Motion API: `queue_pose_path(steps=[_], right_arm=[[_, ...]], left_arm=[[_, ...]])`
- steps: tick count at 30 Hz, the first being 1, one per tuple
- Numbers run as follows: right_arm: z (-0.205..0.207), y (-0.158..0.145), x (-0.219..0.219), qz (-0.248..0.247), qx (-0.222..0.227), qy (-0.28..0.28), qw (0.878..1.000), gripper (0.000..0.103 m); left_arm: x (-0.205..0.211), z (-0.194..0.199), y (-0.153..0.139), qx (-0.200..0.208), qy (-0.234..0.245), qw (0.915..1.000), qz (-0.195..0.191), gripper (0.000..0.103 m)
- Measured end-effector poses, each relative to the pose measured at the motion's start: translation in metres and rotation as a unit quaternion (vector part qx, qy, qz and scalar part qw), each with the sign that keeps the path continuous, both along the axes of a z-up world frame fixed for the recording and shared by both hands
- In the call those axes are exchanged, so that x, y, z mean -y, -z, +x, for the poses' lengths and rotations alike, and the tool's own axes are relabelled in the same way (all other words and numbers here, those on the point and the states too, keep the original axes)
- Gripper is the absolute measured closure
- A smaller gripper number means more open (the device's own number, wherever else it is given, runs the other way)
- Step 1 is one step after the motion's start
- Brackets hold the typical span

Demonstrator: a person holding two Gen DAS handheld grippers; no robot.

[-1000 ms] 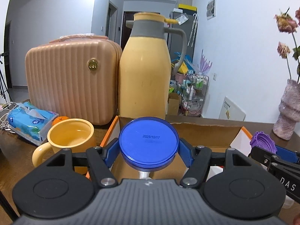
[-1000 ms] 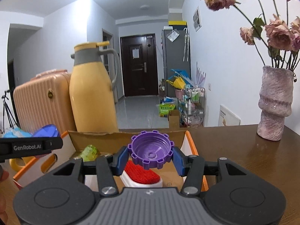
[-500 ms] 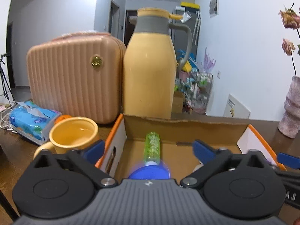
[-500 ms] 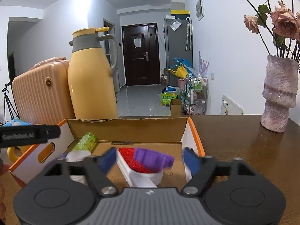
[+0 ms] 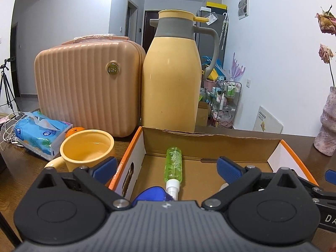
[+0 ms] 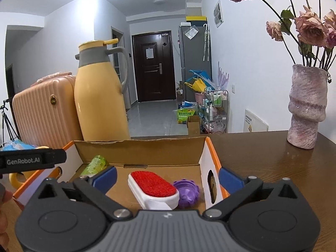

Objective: Organize rigid objects
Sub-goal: 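Open the left gripper releasing the jar while the right gripper releases the purple cap in the box, then withdraw both grippers from the box toward the white caps on the table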

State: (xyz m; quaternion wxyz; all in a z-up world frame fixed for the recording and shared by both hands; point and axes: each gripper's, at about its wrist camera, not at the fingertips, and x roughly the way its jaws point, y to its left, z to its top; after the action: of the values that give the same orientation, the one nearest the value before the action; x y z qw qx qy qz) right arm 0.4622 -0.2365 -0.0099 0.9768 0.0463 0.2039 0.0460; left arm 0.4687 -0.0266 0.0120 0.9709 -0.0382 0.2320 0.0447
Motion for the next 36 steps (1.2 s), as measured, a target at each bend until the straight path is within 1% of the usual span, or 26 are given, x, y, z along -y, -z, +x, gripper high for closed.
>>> queue_pose_path(steps=[10, 18, 28, 36], right_arm=[[-0.025, -0.013, 0.007, 0.007, 0.039, 0.004, 0.999, 0.0], [-0.053, -0.022, 0.016, 0.003, 0.056, 0.001, 0.998, 0.0], [-0.099, -0.027, 0.026, -0.012, 0.072, -0.002, 0.997, 0.0], [-0.134, -0.024, 0.033, -0.021, 0.069, -0.005, 0.997, 0.0]], left_arm=[[-0.002, -0.011, -0.01, 0.018, -0.002, 0.9998, -0.008, 0.0], [-0.006, -0.036, -0.017, 0.03, -0.003, 0.9995, -0.003, 0.0], [-0.012, -0.069, -0.016, 0.022, -0.007, 0.9997, 0.004, 0.0], [-0.012, -0.096, -0.014, 0.016, 0.002, 0.9999, 0.006, 0.0]])
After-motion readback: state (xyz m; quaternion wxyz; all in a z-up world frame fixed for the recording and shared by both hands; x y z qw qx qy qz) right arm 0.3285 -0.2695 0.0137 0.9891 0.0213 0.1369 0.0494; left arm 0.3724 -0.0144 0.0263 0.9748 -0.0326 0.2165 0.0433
